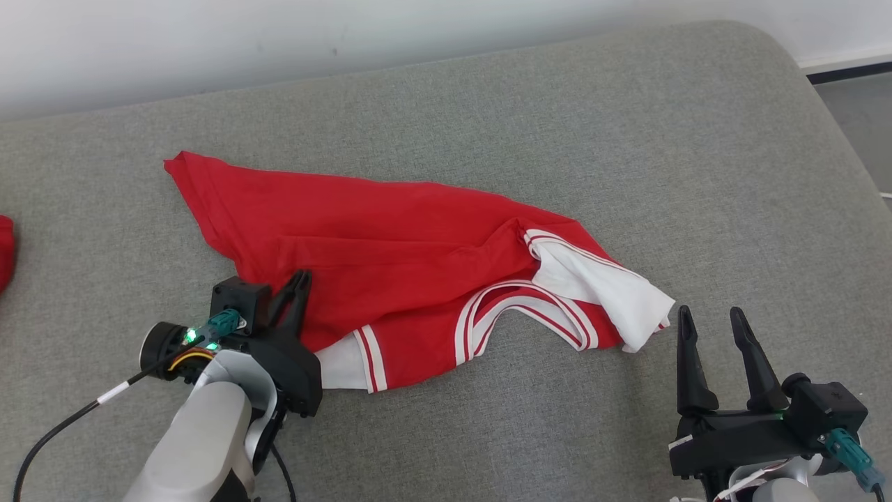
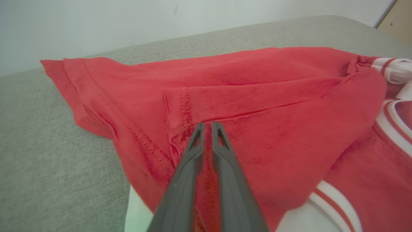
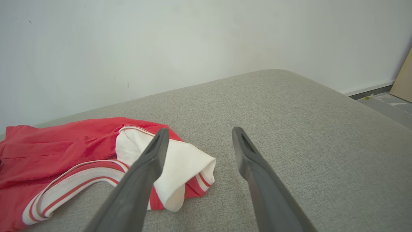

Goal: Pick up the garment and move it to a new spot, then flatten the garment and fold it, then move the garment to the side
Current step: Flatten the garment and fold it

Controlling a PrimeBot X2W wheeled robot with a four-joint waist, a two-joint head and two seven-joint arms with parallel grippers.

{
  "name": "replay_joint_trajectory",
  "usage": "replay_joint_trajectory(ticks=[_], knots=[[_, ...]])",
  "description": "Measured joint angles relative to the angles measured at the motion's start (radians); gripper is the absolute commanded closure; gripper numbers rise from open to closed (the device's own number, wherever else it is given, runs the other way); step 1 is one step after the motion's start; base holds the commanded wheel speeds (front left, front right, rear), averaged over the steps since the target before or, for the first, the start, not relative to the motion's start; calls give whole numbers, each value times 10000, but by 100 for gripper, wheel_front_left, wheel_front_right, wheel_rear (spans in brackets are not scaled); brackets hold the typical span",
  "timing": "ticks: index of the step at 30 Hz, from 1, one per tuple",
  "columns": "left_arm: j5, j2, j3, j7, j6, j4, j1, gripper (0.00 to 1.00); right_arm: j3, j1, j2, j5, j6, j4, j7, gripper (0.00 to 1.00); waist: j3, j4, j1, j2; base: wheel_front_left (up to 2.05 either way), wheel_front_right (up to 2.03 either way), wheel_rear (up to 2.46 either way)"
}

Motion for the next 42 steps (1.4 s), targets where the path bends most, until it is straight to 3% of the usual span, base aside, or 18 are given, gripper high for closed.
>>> replay_joint_trajectory(ticks=[6,10,11,12,13,20,25,32,42], knots=[[-73,4,-199,-284,0,619,-151,100,56,-18,2,-38,0,58,0,0,-124,4,-1,0,0,0,0],[-138,-38,-113,-656,2,138,-191,100,-36,90,2,-94,0,71,0,0,-288,42,-1,0,0,0,0],[-150,-15,-21,-721,42,-151,-192,75,-90,174,0,-94,0,73,0,0,-340,66,-1,0,0,0,0],[-146,29,73,-761,81,-497,-175,7,-123,252,2,-98,0,82,0,0,-394,99,-1,0,0,0,0],[-142,75,217,-765,140,-905,-110,0,-169,319,-2,-98,0,107,2,0,-455,141,-2,0,0,0,0],[203,476,1710,-792,715,-4326,1785,0,-196,555,2,-215,0,67,0,0,-954,580,-2,-1,0,0,0],[569,589,2589,-792,1001,-5948,3520,0,-251,762,0,-322,0,36,0,0,-1344,989,-2,-2,0,0,0],[754,500,3340,-792,1306,-7127,5529,0,-290,1098,2,-412,0,-4,0,0,-1799,1617,-3,-2,0,0,0],[815,-44,3950,-792,1206,-7497,6912,0,-253,1270,0,-545,0,13,0,0,-2299,2148,-3,-2,0,0,0]])
